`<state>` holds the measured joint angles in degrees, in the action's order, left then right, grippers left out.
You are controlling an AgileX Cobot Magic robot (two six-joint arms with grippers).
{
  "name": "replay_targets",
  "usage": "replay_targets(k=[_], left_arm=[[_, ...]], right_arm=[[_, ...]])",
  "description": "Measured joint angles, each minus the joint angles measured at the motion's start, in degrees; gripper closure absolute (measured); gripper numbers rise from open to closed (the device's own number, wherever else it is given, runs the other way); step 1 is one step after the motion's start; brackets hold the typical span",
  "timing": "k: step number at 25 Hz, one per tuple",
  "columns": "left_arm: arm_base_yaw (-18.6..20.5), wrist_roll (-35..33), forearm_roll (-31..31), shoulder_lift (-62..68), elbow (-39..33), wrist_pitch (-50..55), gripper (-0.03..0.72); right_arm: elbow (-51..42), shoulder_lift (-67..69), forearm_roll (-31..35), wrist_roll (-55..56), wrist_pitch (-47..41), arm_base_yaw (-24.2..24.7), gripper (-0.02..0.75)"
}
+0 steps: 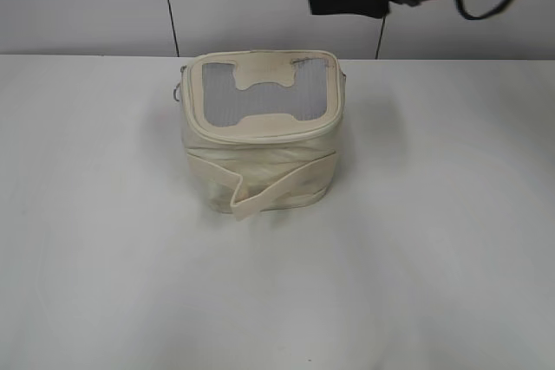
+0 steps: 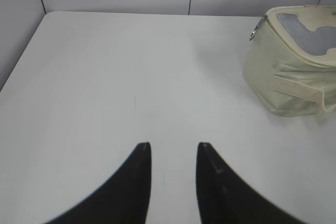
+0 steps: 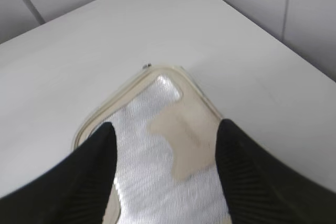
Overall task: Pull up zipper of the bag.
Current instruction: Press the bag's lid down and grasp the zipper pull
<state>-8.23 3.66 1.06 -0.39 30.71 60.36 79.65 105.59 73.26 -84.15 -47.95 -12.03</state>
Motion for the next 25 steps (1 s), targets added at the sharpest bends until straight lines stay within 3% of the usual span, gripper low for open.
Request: replay_targets(k=[5,10,17,19,22,25], left_arm=[[0.0,0.0,0.0,0.0,0.0,0.0,0.449],[0.0,0.0,0.0,0.0,0.0,0.0,0.449],[0.0,0.0,-0.52,1.15,0.65,0.27,0.449],[-0.26,0.0,-5.33,4.32,0.77,-0.91,0.449],[-2.23,-2.6,-14.25,12.24,0.77,-7.85,0.449],[-6.0,-8.53,-23.28,22.6,0.77,-19.82,0.45]], right_arm=[[25.55,18.29,-6.13,8.19,-5.87,-5.91,0.265],[44.4,30.82,-13.22,19.07,-9.77,-9.18,0.265],[55.2,39.83,-21.6,28.41,-14.63,-9.53,0.266],[55.6,40.11,-22.65,29.51,-16.26,-9.53,0.281],[55.95,40.11,-23.73,30.62,-17.34,-9.66,0.378],[56.09,40.11,-23.85,30.75,-17.93,-9.71,0.569]])
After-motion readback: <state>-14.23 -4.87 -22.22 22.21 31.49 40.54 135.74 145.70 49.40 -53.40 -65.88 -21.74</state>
